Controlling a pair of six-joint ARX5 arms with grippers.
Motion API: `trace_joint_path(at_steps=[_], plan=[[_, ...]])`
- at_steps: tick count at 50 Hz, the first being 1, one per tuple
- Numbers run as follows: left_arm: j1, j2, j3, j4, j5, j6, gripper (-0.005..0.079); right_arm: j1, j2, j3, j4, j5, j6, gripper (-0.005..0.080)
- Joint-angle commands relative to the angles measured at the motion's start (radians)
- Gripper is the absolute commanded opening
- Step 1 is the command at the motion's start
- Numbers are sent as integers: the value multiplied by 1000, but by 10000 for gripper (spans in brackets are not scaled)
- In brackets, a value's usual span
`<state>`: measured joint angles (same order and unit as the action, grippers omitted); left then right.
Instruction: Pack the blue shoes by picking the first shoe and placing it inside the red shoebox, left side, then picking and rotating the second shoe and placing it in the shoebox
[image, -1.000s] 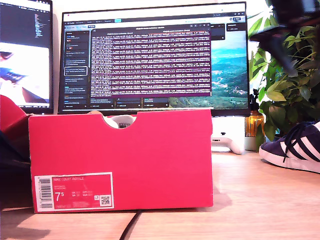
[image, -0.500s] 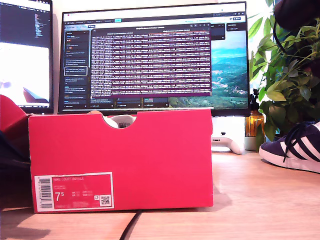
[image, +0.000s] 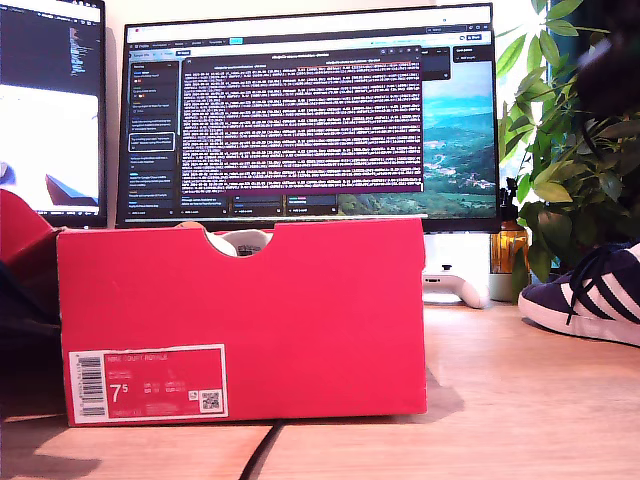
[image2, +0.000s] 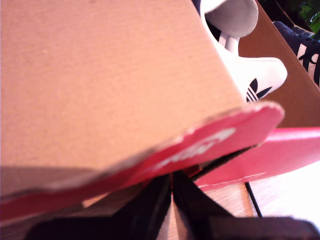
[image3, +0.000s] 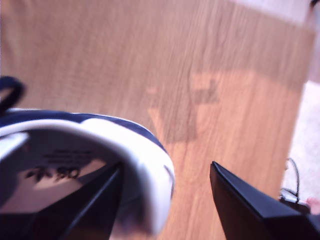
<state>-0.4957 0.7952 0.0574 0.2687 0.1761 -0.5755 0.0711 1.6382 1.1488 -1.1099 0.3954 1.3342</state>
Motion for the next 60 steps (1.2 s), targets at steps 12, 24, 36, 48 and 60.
trace_joint_path(at_steps=[12,24,36,48,60], plan=[[-4,3,-22,7,-1,7,-20,-44,-6,-71,61,-54,-15,14],[-4,3,-22,7,-1,7,-20,-67,-7,-63,113,-63,-158,-12],[-4,3,-22,7,-1,7,-20,-72,-7,23,116,-56,-510,-12],[-4,3,-22,7,-1,7,-20,-71,-7,151,68,-122,-917,-13],[-4,3,-22,7,-1,7,-20,-66,-7,314,-2,-156,-1146,-12]])
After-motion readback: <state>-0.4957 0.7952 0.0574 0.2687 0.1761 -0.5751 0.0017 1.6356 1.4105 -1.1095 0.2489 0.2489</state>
